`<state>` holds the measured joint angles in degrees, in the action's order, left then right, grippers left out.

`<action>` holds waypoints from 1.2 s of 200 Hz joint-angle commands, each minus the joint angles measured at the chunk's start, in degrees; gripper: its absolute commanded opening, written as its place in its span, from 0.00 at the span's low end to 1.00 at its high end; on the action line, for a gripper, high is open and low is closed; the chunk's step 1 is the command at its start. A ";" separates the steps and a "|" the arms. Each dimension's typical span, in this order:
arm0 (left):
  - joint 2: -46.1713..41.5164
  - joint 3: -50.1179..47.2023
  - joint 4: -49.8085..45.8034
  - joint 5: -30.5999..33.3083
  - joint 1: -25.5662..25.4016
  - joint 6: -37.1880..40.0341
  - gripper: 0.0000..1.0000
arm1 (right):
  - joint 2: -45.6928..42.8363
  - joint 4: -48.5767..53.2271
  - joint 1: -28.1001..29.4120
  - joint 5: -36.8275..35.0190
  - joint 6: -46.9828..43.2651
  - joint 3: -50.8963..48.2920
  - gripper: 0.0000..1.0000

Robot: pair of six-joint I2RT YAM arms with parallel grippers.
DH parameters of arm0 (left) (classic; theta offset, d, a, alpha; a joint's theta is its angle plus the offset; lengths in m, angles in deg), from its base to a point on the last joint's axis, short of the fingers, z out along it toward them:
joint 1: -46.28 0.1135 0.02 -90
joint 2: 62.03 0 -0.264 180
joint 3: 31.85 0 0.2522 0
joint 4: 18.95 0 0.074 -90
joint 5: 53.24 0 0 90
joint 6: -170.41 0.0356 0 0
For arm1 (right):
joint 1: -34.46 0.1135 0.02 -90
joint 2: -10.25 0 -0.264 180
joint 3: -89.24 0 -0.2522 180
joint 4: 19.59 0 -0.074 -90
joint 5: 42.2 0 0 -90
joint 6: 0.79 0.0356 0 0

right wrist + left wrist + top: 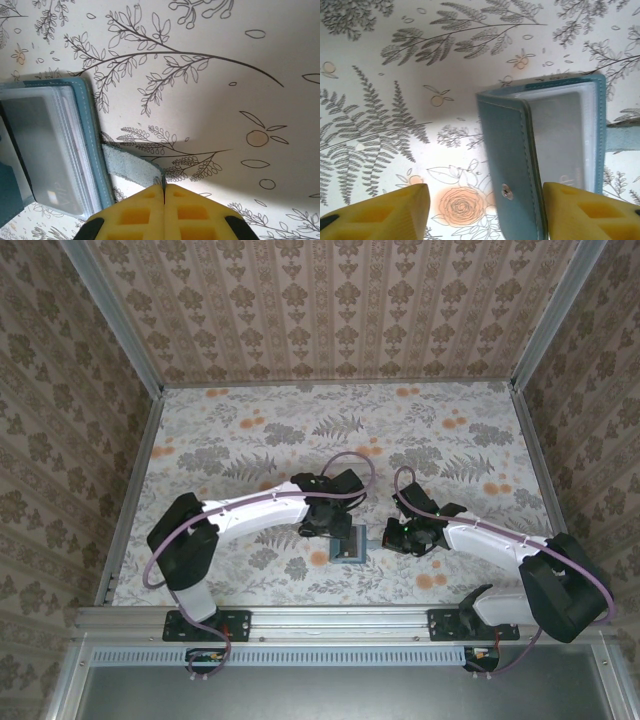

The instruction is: Take the credit cards out of the card holder

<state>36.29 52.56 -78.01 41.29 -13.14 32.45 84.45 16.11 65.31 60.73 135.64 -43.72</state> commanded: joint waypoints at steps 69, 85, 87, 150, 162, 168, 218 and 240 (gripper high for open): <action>-4.91 -8.49 2.42 -0.78 3.23 -0.99 0.33 | 1.60 4.85 -0.74 -1.29 -2.66 3.18 0.00; -4.79 -10.00 3.57 -1.23 3.85 -0.82 0.28 | 2.30 5.31 -0.78 -1.47 -3.18 3.78 0.00; -4.76 -10.23 3.69 -1.31 3.98 -0.81 0.28 | 2.40 5.39 -0.79 -1.50 -3.27 3.87 0.00; -2.38 -14.07 7.70 -3.78 5.91 0.24 0.27 | 3.79 7.31 -0.79 -3.33 -4.59 5.39 0.00; -1.85 -14.37 7.78 -3.36 6.15 0.24 0.31 | 4.03 7.75 -0.78 -3.82 -4.85 5.44 0.00; -1.65 -14.40 7.65 -3.02 6.09 0.24 0.33 | 4.18 7.89 -0.77 -3.98 -4.99 5.48 0.00; -0.84 -14.94 6.94 -2.54 6.15 0.72 0.43 | 4.46 8.45 -0.77 -4.77 -5.48 5.64 0.03; 0.91 -14.32 5.27 -2.25 6.15 1.36 0.46 | 4.81 10.09 -0.78 -5.05 -5.94 5.77 0.05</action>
<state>34.83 38.27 -70.14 38.47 -7.26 32.51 88.27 22.03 64.92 57.71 131.03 -39.48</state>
